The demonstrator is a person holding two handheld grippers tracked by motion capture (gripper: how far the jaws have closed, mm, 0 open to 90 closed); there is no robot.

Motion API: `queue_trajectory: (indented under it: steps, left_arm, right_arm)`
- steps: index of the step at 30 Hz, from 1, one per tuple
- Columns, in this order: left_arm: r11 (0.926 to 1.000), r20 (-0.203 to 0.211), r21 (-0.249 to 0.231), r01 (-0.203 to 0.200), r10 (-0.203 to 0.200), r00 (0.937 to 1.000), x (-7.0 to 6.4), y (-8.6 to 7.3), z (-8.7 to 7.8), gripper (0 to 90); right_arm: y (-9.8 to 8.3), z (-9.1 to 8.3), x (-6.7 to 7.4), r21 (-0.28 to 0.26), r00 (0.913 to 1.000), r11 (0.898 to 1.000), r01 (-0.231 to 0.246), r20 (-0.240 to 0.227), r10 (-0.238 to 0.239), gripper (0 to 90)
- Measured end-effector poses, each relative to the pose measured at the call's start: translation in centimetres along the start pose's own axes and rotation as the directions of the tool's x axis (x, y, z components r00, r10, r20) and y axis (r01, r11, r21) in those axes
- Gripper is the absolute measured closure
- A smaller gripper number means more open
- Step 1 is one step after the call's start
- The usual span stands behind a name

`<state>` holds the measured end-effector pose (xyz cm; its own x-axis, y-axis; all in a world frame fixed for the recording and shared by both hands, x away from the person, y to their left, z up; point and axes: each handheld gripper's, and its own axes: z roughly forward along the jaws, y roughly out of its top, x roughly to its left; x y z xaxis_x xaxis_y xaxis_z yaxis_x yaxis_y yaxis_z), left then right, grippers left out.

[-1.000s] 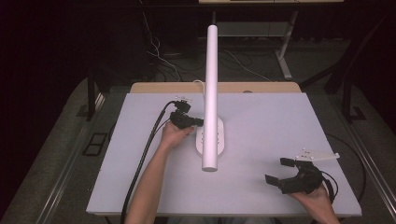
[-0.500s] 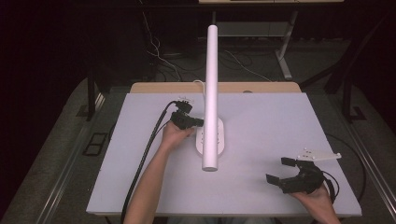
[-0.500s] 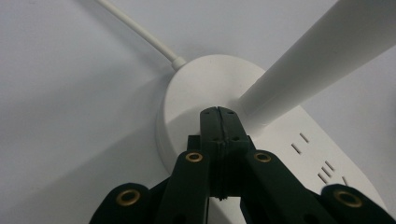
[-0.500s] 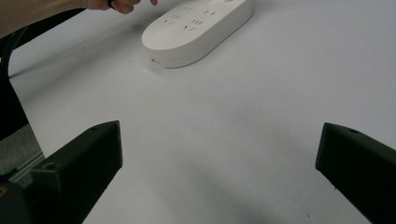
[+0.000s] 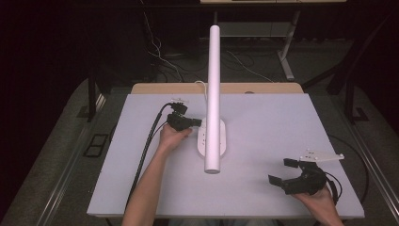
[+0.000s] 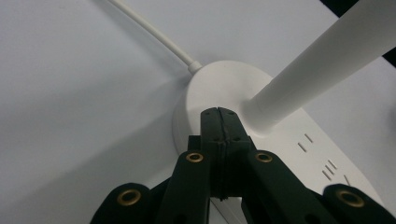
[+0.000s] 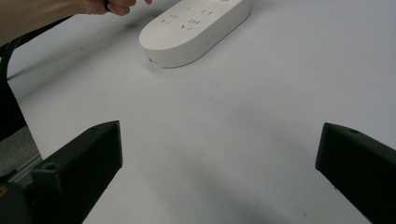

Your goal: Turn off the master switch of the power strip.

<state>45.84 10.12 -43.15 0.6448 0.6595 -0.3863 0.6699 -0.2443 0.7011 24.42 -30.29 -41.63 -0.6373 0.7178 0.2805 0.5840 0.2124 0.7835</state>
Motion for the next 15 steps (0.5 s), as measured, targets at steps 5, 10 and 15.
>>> queue_trajectory:
  steps: [5, 10, 15]
  left_arm:
    - [0.9996, -0.006, -0.029, 0.0, 0.0, 1.0, -0.1, 0.2, -1.0, 89.6]
    - [0.9989, -0.009, -0.038, -0.027, 0.026, 0.9996, -0.3, 0.5, -2.1, 89.5]
    - [0.9981, -0.011, -0.04, -0.046, 0.046, 0.9989, -0.3, 0.8, -3.0, 89.4]
  right_arm:
    - [0.0, 0.0, 0.1, 0.003, 1.0, 1.0, -0.005, -0.001, 0.005, 0.0]
    - [0.0, -0.1, 0.1, 0.002, 1.0, 1.0, -0.007, -0.002, 0.007, 0.0]
    - [0.0, 0.0, 0.1, 0.001, 1.0, 1.0, 0.0, -0.001, 0.0, 0.0]
